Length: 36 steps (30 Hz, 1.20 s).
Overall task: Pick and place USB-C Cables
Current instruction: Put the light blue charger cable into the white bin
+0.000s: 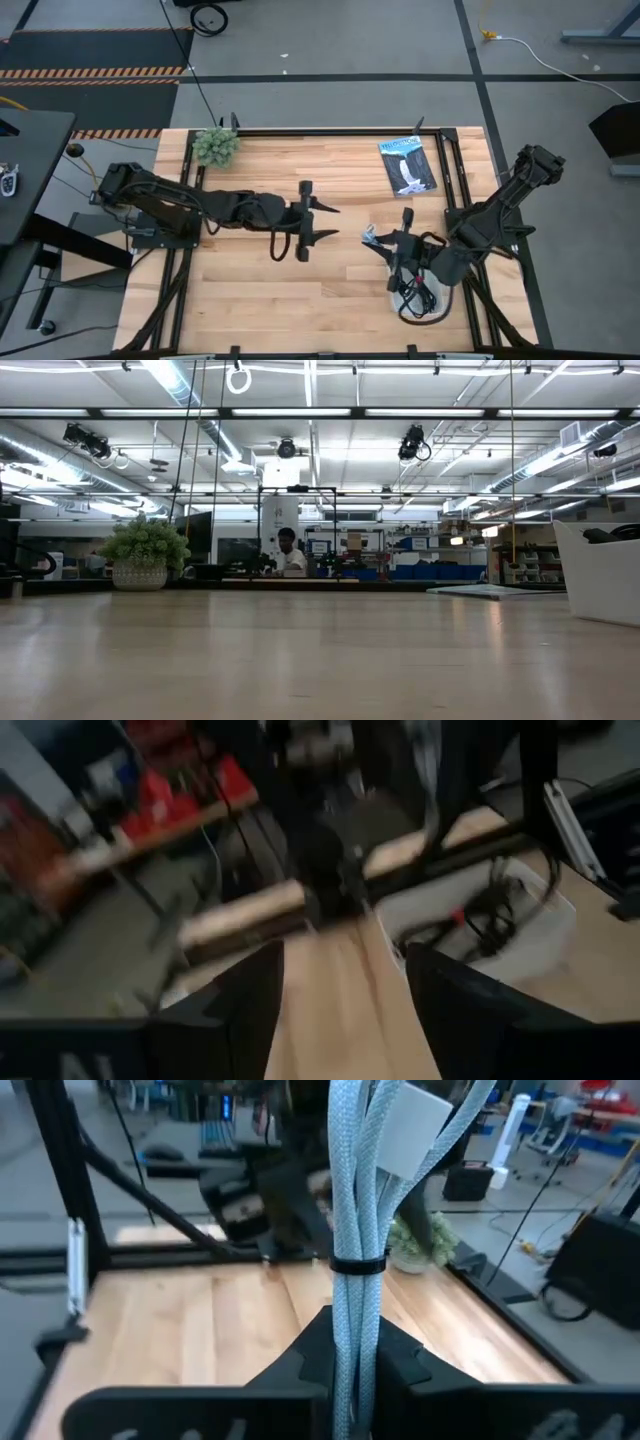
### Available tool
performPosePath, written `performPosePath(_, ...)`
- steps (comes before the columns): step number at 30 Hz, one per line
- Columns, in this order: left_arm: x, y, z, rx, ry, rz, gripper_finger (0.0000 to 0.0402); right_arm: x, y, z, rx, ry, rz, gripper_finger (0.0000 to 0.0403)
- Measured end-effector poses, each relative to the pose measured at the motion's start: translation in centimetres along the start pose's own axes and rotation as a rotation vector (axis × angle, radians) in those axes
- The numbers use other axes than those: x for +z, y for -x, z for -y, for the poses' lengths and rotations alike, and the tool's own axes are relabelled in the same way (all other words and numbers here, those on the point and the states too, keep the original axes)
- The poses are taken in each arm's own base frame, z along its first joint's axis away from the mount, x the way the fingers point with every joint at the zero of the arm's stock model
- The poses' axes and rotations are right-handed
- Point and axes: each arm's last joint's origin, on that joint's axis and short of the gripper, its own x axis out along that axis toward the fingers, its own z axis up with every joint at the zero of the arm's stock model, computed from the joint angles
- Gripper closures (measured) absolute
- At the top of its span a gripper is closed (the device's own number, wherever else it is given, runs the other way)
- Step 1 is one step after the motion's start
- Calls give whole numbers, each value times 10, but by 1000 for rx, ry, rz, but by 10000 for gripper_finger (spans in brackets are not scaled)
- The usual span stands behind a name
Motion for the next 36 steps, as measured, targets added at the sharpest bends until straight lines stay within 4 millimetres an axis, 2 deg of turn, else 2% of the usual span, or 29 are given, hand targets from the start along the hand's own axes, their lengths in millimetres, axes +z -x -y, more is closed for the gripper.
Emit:
performPosePath(7, -17, 6, 10, -67, 105, -200, 203, 3, 11, 3, 9, -125, 1, 371)
performPosePath(11, -21, 9, 16, -92, 102, -250, 223, 6, 16, 7, 61, -172, -114, 374)
performPosePath(15, -18, 12, 24, -116, 87, -243, 238, 5, 19, 23, 29, -285, -351, 374)
performPosePath(19, -17, 13, 27, -126, 66, -233, 247, -8, 17, 38, -45, -454, -655, 374)
performPosePath(23, -12, 14, 25, -121, 20, -202, 250, -24, 14, 44, -125, -583, -973, 374)
performPosePath(29, -6, 33, 16, -132, -2, -217, 251, -36, 10, 37, -178, -732, -1275, 374)
performPosePath(36, -7, 53, 10, -147, 45, -297, 251, -52, 6, 27, -322, -811, -1566, 373)
